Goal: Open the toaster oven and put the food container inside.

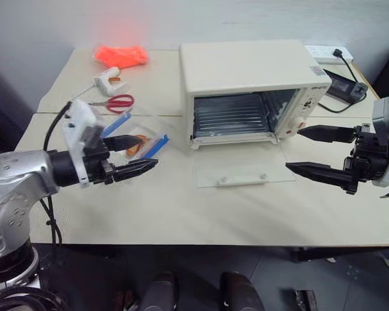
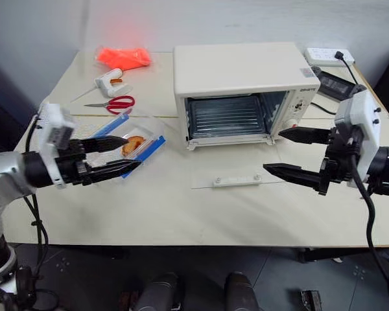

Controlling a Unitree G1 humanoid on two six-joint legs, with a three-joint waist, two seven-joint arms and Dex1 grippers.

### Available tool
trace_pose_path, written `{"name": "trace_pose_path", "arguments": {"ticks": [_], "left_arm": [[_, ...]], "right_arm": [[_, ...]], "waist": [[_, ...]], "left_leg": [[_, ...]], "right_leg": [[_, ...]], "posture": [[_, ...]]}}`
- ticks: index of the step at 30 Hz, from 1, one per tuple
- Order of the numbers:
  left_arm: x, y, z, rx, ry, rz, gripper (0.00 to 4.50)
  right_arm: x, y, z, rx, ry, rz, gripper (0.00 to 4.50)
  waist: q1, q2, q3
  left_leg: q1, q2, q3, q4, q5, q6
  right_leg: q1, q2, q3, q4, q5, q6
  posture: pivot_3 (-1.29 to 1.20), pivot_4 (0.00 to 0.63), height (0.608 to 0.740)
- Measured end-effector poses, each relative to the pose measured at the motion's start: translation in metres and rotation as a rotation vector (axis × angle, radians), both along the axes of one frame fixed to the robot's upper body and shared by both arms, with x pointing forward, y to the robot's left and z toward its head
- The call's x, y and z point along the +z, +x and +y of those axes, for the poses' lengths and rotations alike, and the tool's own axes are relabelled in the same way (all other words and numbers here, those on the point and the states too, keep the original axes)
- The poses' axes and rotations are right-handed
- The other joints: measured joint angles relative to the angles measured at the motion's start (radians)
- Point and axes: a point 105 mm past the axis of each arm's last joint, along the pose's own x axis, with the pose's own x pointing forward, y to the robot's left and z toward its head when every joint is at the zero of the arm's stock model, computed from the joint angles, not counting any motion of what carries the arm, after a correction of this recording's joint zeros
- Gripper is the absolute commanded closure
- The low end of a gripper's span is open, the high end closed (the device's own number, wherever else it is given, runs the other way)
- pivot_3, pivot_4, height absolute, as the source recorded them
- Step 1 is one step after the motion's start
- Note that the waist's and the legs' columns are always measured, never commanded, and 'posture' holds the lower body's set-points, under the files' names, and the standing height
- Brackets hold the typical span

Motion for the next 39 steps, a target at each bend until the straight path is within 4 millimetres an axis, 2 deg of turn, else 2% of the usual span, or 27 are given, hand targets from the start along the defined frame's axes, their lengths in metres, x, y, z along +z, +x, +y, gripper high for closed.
{"name": "trace_pose_path", "arguments": {"ticks": [3, 6, 9, 12, 15, 18, 22, 26, 30, 36, 39], "left_arm": [[-0.013, 0.006, 0.015, 0.24, -0.111, 0.044, 0.04], [-0.039, 0.025, 0.055, 0.647, -0.301, 0.128, 0.04], [-0.059, 0.027, 0.077, 0.873, -0.345, 0.204, 0.04], [-0.062, 0.033, 0.082, 0.971, -0.406, 0.233, 0.04], [-0.051, 0.049, 0.076, 1.015, -0.467, 0.241, 0.04], [-0.048, 0.063, 0.074, 1.073, -0.494, 0.29, 0.04], [-0.054, 0.074, 0.082, 1.159, -0.504, 0.375, 0.04], [-0.066, 0.075, 0.096, 1.249, -0.465, 0.449, 0.04], [-0.072, 0.079, 0.094, 1.245, -0.437, 0.493, 0.04], [-0.074, 0.088, 0.081, 1.171, -0.371, 0.516, 1.77], [-0.085, 0.084, 0.082, 1.175, -0.341, 0.542, 2.75]], "right_arm": [[0.001, 0.004, 0.005, 0.025, -0.018, -0.017, 0.0], [0.002, 0.008, 0.005, 0.032, -0.03, -0.029, 0.0], [0.006, 0.007, 0.008, 0.054, -0.031, -0.049, 0.0], [0.007, 0.008, 0.009, 0.058, -0.029, -0.054, 0.0], [0.007, 0.008, 0.011, 0.064, -0.021, -0.057, 0.0], [0.001, 0.008, 0.011, 0.057, -0.014, -0.042, 0.0], [-0.006, 0.008, 0.008, 0.028, -0.007, -0.026, 0.0], [-0.002, 0.004, 0.005, 0.004, 0.001, -0.054, 0.0], [-0.004, 0.003, 0.005, -0.016, 0.013, -0.063, 0.0], [-0.007, 0.002, 0.007, -0.031, 0.03, -0.063, 0.0], [-0.004, 0.002, 0.005, -0.044, 0.04, -0.075, 0.0]], "waist": [[0.003, 0.0, 0.0], [0.008, -0.003, 0.001], [0.009, -0.005, 0.001], [0.014, -0.007, 0.001], [0.018, -0.011, 0.001], [0.014, -0.012, 0.002], [0.01, -0.012, 0.002], [0.01, -0.012, 0.002], [0.013, -0.012, 0.002], [0.012, -0.012, 0.002], [0.009, -0.012, 0.002]], "left_leg": [[0.0, 0.0, 0.0, 0.0, 0.0, -0.001], [0.0, 0.0, 0.001, 0.001, 0.0, -0.001], [-0.001, 0.0, 0.001, 0.001, 0.0, -0.002], [-0.001, 0.0, 0.0, 0.001, 0.0, -0.003], [-0.002, -0.001, 0.0, 0.002, -0.001, -0.003], [-0.003, -0.001, 0.001, 0.001, -0.001, -0.003], [-0.005, -0.001, 0.001, 0.001, -0.002, -0.004], [-0.005, -0.001, 0.001, 0.001, -0.002, -0.006], [-0.005, -0.001, 0.001, 0.002, -0.002, -0.006], [-0.005, -0.001, 0.001, 0.002, -0.002, -0.006], [-0.005, 0.0, 0.001, 0.002, -0.002, -0.007]], "right_leg": [[0.0, 0.0, 0.0, 0.0, 0.0, 0.0], [-0.001, 0.0, 0.0, -0.001, 0.0, 0.0], [-0.002, 0.001, 0.001, 0.001, 0.0, 0.0], [-0.002, 0.0, 0.0, -0.001, 0.0, 0.0], [-0.001, 0.0, -0.001, -0.003, 0.0, 0.0], [-0.002, 0.001, -0.001, -0.001, 0.001, 0.001], [-0.005, 0.003, -0.001, -0.001, 0.001, 0.001], [-0.005, 0.004, -0.001, 0.0, 0.001, 0.0], [-0.005, 0.004, -0.001, 0.0, 0.001, 0.0], [-0.005, 0.004, -0.001, 0.0, 0.001, 0.0], [-0.006, 0.005, 0.0, 0.0, 0.001, 0.0]], "posture": [[0.0, 0.15, 0.74], [0.0, 0.15, 0.74], [0.0, 0.15, 0.74], [0.0, 0.15, 0.74], [0.0, 0.15, 0.74], [0.0, 0.15, 0.74], [0.0, 0.15, 0.74], [0.0, 0.15, 0.74], [0.0, 0.15, 0.74], [0.0, 0.15, 0.74], [0.0, 0.15, 0.74]]}}
